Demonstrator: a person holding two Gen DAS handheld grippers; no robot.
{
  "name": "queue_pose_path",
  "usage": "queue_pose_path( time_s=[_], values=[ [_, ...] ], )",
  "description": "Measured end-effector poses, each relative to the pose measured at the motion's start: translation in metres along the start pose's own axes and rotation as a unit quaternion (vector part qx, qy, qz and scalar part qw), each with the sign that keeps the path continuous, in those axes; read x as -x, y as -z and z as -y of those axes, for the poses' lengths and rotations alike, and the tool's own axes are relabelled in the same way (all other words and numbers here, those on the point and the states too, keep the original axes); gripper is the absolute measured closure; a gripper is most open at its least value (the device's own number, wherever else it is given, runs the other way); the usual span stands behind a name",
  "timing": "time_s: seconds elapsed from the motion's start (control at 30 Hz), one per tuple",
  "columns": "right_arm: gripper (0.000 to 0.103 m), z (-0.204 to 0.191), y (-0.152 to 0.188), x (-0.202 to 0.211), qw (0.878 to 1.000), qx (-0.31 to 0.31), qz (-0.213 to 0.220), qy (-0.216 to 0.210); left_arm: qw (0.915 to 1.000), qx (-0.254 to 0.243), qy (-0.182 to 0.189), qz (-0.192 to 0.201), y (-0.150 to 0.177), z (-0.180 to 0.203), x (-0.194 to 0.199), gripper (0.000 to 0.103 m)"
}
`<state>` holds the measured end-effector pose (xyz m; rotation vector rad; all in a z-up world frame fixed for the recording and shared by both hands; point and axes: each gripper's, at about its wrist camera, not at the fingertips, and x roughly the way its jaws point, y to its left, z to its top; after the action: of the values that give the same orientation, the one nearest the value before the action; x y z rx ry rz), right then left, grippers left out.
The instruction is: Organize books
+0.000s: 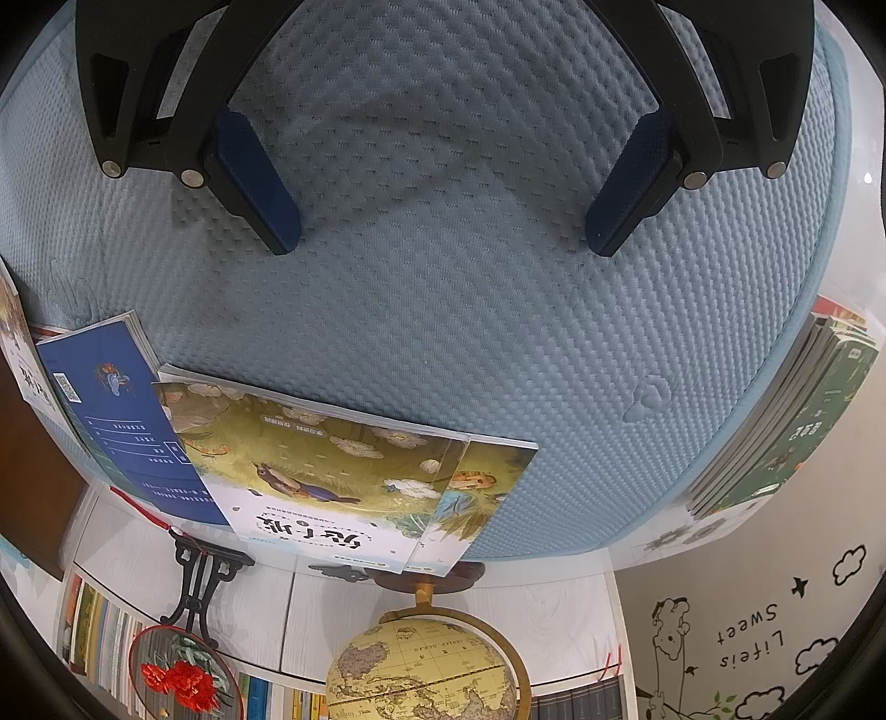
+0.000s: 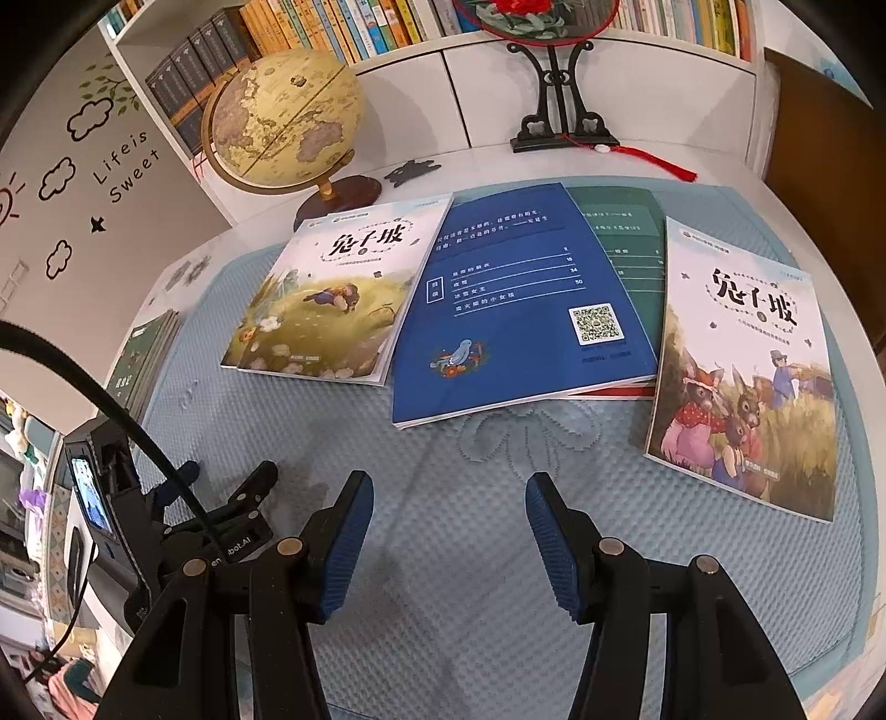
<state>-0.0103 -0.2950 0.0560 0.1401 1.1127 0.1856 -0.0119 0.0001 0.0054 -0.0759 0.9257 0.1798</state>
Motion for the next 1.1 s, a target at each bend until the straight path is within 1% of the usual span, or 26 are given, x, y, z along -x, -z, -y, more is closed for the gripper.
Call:
queue_pose_path(
  time_s=[0.23,0.57,0.77,0.9,1.1],
  values=[
    [0.048,0.003,0.002,-0.004,1.000,-0.010,-0.010,-0.008,1.0000,0.000,0.000,0.000,0.000,0.000,0.000,0.000],
    [0.047,0.007,0.003,-0.012,1.000,-0.009,-0.020,-0.004,1.0000,0.000,0.000,0.000,0.000,0.000,0.000,0.000],
    [0.047,0.017,0.003,-0.013,1.000,-0.015,-0.017,0.001,1.0000,0.000,0.000,0.000,0.000,0.000,0.000,0.000],
    [0.047,0.025,0.004,-0.017,0.999,-0.030,-0.025,-0.002,1.0000,0.000,0.000,0.000,0.000,0.000,0.000,0.000],
    [0.047,0.019,0.004,-0.025,0.999,-0.021,-0.038,0.002,1.0000,0.000,0.001,0.000,0.000,0.000,0.000,0.000]
  ],
)
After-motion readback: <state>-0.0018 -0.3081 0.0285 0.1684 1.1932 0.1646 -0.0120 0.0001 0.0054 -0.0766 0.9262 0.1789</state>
